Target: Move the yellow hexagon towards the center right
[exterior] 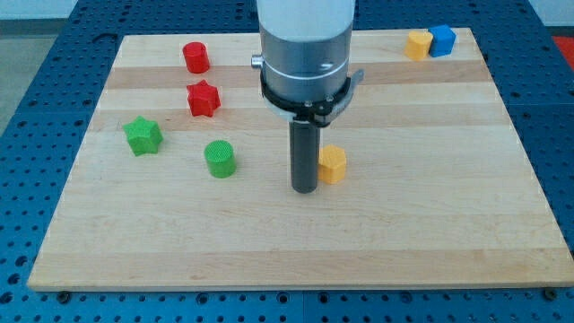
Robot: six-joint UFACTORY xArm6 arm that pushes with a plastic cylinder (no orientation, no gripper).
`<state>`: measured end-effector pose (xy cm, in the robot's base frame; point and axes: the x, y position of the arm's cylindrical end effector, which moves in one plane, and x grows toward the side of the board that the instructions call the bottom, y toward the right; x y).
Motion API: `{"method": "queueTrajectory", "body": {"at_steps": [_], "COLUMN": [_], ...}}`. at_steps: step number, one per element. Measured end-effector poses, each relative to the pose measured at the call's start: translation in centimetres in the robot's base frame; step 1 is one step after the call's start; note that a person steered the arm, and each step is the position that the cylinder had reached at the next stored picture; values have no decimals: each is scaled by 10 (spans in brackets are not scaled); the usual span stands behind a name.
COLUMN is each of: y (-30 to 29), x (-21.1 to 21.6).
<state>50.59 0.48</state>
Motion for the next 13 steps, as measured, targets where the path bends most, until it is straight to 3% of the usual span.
{"method": "queueTrajectory", "body": {"at_steps": [3, 8, 13], "y": [26, 40, 57], "x": [-7, -63, -80]}}
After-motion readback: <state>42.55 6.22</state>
